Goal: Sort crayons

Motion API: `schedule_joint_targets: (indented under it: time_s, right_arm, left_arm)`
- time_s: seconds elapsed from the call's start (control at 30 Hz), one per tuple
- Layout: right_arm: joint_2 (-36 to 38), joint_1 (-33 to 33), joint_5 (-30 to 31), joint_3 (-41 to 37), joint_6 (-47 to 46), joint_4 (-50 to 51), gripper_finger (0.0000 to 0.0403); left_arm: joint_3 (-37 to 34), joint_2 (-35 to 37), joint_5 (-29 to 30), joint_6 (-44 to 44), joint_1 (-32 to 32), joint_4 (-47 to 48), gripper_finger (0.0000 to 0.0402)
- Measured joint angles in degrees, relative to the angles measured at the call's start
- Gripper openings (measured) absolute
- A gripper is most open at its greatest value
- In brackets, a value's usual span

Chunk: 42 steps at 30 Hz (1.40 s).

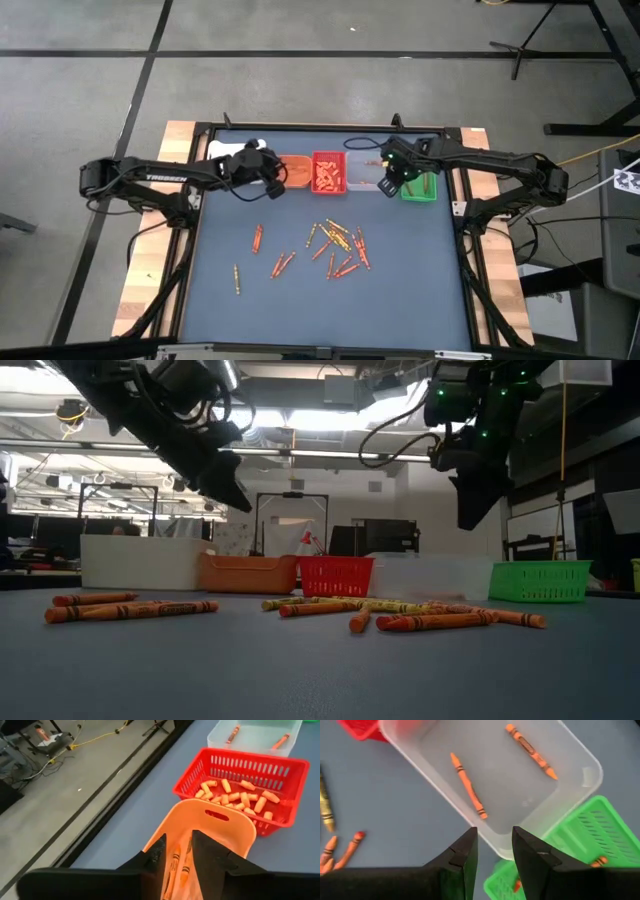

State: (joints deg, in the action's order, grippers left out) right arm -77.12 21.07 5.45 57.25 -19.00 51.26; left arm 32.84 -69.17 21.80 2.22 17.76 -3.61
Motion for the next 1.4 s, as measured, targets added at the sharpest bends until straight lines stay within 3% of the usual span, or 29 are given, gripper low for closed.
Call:
schedule_joint_targets:
  time_s: [0.23, 0.5, 0.83, 1.13, 1.4]
  right_arm:
    - [0.0, -7.8, -0.1, 0.0, -0.1, -4.0, 0.012]
    - [0.0, -17.6, -0.1, 0.0, -1.8, -9.1, 0.012]
    - [0.0, -26.7, 0.0, 0.0, -15.7, -9.7, 0.012]
    - [0.0, -33.9, 10.1, 0.0, -29.1, -9.6, 0.012]
    - [-3.4, -38.2, 14.6, 0.0, -37.5, -10.9, 0.012]
  left_arm:
    - [0.0, -4.0, 0.0, -0.1, 0.0, 0.1, 0.0111]
    - [0.0, -5.2, 0.0, -0.2, 0.0, -0.2, 0.0116]
    - [0.0, -5.2, 0.0, -0.2, 0.0, -0.3, 0.0116]
    - [0.0, -5.2, 0.0, -0.3, 0.0, -0.3, 0.0116]
    - [-0.1, -5.2, 0.0, -0.3, 0.0, -0.3, 0.0116]
